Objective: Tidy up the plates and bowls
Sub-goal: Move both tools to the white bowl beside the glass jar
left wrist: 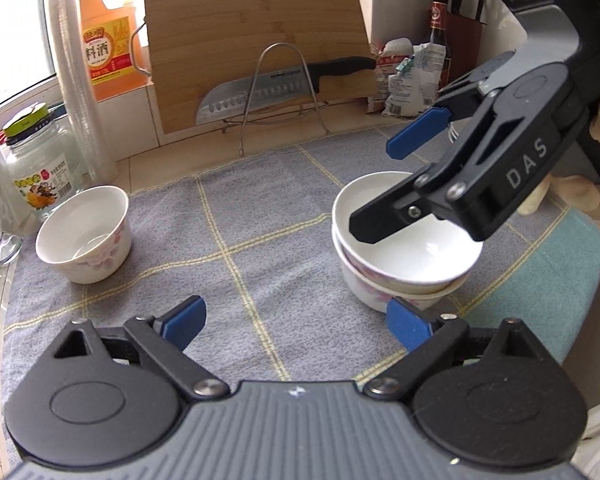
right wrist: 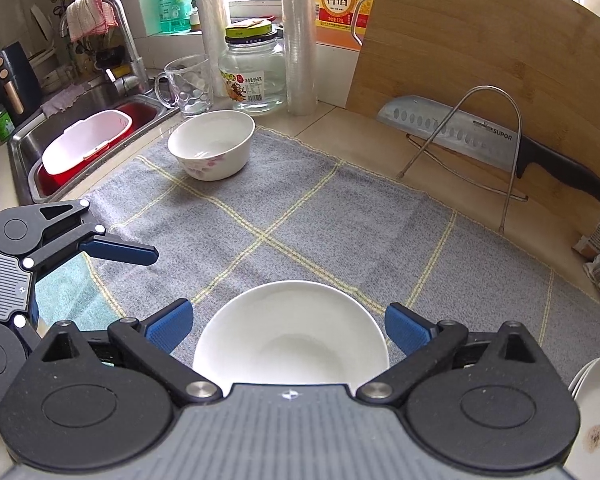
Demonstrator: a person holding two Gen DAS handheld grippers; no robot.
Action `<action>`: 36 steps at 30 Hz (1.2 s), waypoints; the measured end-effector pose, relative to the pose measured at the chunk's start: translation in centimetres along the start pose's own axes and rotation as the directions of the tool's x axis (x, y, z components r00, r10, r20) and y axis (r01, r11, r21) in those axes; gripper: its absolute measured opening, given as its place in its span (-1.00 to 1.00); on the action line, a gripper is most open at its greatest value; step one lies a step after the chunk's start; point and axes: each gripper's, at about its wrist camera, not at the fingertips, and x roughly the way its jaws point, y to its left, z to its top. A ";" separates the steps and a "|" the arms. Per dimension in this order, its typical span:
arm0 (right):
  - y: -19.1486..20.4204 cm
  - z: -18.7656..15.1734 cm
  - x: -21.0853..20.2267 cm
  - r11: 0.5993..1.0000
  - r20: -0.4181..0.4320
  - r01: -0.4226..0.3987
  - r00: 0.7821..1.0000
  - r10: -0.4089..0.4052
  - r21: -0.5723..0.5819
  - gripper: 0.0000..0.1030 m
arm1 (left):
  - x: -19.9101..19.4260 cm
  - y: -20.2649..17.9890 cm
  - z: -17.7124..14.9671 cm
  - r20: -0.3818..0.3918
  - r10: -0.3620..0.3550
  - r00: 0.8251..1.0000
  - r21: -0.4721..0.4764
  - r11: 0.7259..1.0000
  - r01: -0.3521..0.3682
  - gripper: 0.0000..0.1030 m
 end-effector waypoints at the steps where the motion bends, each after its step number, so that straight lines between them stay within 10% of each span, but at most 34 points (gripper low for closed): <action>1: 0.2 0.2 0.1 1.000 0.005 -0.002 1.000 0.002 -0.001 1.00 | -0.1 0.7 -0.2 -0.002 0.023 1.000 -0.017 1.000 -0.023 0.88; 12: 2.8 3.0 2.3 0.999 0.005 -0.017 1.000 0.018 -0.030 1.00 | 0.2 8.0 -1.5 -0.013 0.186 0.983 -0.067 0.980 -0.186 0.88; 36: 5.2 13.2 11.3 0.996 -0.045 -0.067 0.997 0.064 -0.059 1.00 | 6.1 15.5 0.1 0.052 0.208 0.977 -0.079 0.976 -0.204 0.88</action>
